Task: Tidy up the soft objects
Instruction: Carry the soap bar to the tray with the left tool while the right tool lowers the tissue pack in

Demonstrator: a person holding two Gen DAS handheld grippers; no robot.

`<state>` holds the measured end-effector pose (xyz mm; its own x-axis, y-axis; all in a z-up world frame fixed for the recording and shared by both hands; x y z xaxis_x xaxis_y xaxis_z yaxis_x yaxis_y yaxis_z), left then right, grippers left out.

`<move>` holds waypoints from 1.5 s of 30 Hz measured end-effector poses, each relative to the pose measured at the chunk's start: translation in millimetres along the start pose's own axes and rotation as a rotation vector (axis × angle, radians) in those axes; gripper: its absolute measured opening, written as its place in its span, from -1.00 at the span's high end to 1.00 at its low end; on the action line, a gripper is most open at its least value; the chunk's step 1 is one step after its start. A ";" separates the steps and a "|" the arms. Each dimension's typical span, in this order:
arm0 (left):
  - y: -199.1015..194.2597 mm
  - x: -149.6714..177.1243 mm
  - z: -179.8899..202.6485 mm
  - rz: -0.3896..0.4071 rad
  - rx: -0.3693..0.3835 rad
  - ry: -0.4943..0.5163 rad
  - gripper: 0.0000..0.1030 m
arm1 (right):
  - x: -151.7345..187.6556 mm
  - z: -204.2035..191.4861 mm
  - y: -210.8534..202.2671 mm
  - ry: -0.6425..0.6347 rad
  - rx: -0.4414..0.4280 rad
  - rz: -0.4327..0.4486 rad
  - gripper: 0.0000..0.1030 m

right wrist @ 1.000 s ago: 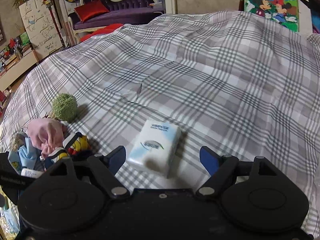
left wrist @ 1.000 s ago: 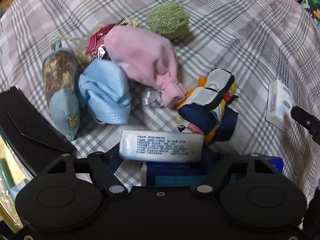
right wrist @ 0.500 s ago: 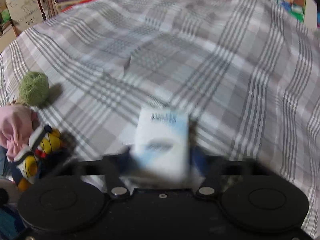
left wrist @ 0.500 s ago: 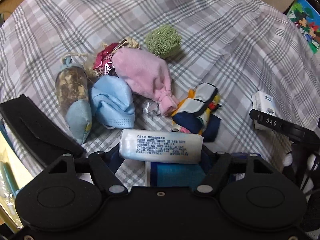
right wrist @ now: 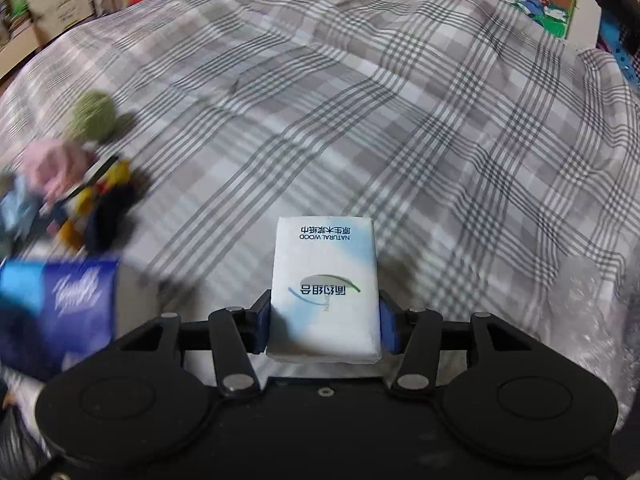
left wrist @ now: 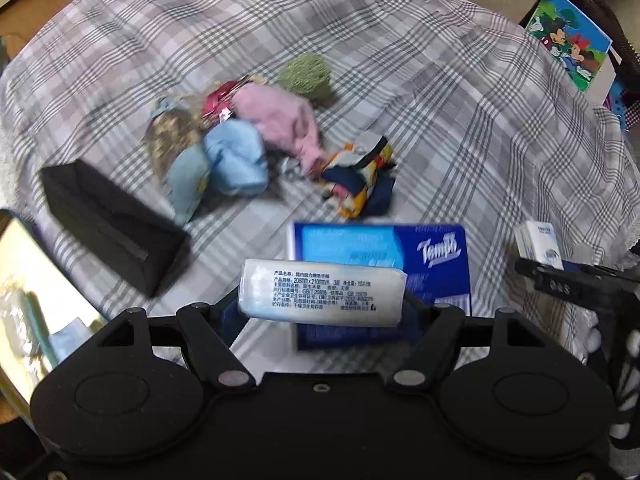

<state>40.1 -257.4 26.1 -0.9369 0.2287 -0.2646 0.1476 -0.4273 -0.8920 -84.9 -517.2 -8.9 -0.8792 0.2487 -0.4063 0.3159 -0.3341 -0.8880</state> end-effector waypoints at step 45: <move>-44.9 -6.4 -360.1 0.073 -0.251 -0.675 -0.36 | -20.4 -469.5 -80.9 -0.483 -0.432 -0.012 0.00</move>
<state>153.7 75.3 -64.1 -0.9014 -0.4175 -0.1145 0.2093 -0.1888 -0.9594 74.9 -68.4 -29.7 -0.9134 -0.2200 -0.3425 0.3312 0.0875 -0.9395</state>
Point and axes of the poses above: each gripper's, at about its wrist camera, not at the fingertips, and y roughly the way its jaws point, z to its right, x to its underside, the point moved 7 cm from there along y, roughly the way its jaws point, and after that the axes turned 14 degrees about -y, right-handed, at the moved point
